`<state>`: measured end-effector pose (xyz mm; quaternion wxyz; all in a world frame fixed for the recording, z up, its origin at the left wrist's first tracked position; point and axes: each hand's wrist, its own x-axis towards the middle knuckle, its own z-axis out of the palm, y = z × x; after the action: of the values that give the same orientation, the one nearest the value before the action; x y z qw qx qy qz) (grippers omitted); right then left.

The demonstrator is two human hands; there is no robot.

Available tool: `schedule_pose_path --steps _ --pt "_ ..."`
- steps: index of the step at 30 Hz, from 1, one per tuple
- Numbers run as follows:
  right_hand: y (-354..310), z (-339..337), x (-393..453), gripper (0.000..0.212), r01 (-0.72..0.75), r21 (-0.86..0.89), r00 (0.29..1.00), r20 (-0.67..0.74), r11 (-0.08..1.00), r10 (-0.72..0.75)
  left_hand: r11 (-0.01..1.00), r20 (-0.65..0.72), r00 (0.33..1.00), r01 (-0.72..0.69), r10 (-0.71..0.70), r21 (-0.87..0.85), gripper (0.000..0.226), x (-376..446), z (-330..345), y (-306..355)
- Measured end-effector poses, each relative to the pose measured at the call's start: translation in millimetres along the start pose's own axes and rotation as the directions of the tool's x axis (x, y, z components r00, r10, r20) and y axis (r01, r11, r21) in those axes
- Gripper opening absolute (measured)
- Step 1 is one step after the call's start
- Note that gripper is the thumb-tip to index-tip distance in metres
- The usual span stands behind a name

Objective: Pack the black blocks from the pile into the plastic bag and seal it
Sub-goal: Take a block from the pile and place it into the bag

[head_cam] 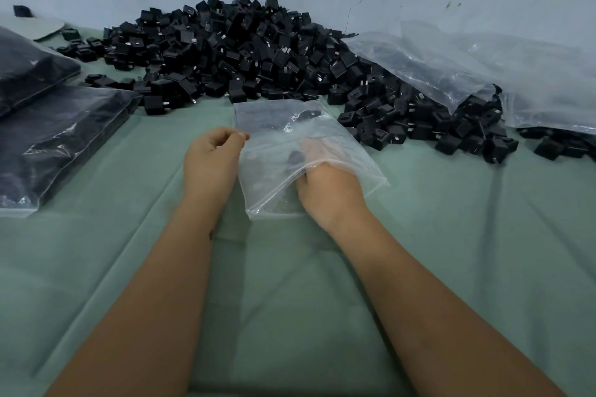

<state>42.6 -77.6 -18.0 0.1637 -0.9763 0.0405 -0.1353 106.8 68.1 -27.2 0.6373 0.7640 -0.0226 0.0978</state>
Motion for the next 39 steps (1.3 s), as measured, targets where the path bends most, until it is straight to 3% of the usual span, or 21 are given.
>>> schedule_pose_path --steps 6,10,19,22,27,30,33,39 --pt "-5 -4 -5 0.032 -0.007 -0.061 0.991 -0.136 0.998 -0.001 0.966 -0.042 0.999 0.002 0.009 0.258 0.021 3 -1 -5" --pt "-10 -2 -5 0.037 -0.048 -0.17 0.999 0.001 0.984 0.049 0.946 0.009 1.0 -0.013 0.011 0.324 0.027 2 0 -6" --pt "-2 0 -1 0.025 -0.018 -0.093 0.998 0.052 0.996 0.023 0.927 0.017 1.0 -0.03 0.025 0.373 0.031 4 0 -7" --pt "-1 4 -2 0.032 -0.032 -0.096 0.99 0.131 0.995 0.045 0.923 0.023 1.0 -0.027 0.019 0.385 0.03 4 0 -7" --pt "-2 5 3 0.02 -0.052 -0.013 0.997 0.05 0.999 0.053 0.904 0.045 0.999 -0.034 0.016 0.426 0.031 3 1 -5" --pt "-2 3 10 0.038 -0.156 0.134 0.986 0.076 0.979 0.147 0.889 0.065 0.998 -0.036 0.006 0.456 0.033 5 2 -5" --pt "3 5 19 0.058 -0.167 0.007 0.974 0.158 0.986 0.163 0.877 0.074 0.997 -0.035 0.0 0.479 0.035 5 3 -6" --pt "1 3 37 0.064 -0.22 -0.076 0.938 0.258 0.972 0.232 0.852 0.071 0.997 -0.038 0.001 0.521 0.035 5 3 -5"
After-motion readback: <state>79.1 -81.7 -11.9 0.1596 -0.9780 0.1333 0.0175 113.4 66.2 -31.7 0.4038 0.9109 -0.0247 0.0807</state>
